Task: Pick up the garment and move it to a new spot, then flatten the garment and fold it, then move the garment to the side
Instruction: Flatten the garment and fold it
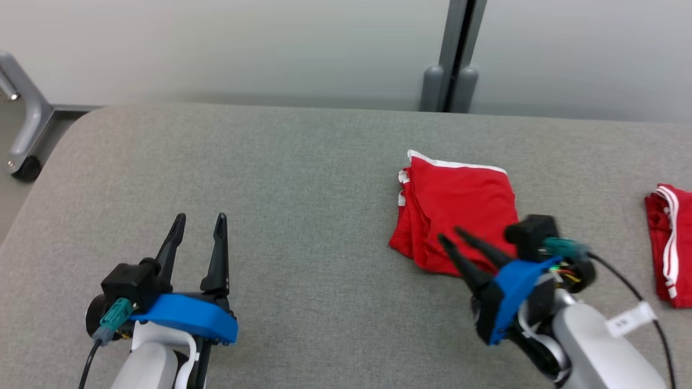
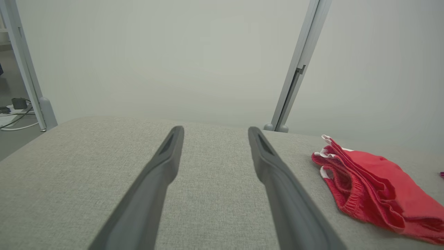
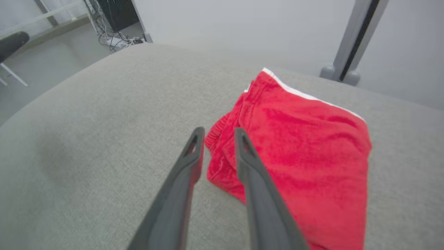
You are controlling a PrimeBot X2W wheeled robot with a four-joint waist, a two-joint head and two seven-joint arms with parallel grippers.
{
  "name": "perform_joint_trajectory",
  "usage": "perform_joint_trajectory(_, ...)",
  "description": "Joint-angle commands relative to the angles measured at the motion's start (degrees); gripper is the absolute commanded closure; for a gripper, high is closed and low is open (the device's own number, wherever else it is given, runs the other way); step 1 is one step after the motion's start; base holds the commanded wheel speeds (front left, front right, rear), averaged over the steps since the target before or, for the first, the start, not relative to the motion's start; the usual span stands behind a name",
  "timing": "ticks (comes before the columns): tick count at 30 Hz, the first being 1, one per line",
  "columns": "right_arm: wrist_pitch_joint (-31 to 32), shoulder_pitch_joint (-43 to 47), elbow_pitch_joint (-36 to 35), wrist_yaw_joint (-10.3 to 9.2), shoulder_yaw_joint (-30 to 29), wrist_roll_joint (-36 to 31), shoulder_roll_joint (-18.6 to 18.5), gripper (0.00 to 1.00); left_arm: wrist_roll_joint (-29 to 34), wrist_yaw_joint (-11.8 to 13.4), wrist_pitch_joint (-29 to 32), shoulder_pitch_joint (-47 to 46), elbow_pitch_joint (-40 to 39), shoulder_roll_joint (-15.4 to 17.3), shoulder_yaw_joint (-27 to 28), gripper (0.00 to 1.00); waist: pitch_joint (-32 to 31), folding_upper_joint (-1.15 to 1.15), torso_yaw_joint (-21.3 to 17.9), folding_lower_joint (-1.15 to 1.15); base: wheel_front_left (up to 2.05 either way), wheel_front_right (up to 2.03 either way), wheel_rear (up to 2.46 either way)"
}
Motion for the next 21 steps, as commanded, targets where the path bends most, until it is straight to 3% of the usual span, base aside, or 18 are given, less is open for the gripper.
perform_joint_trajectory(1,-0.7,1.5,-0.6,0.02,-1.1,-0.6,0.2,0.00,-0.3,0.2,-0.1,0.9,-0.2,0.3,0.3,0.00,-1.0,0.00,-1.0,0.00,0.00,0.00,0.00)
perform_joint_trajectory(11,-6.2,11.3,-6.6,0.03,-21.8,-9.1,5.5,0.00,-1.3,1.8,-0.6,4.7,-1.6,1.9,2.1,0.00,-3.8,0.00,-4.8,0.00,0.00,0.00,0.00)
perform_joint_trajectory(21,-5.2,14.6,-8.2,0.03,-26.4,-12.1,8.0,0.00,-1.1,4.0,-0.3,8.5,-4.3,2.9,2.9,0.00,-5.4,0.00,-7.5,0.00,0.00,0.00,0.00)
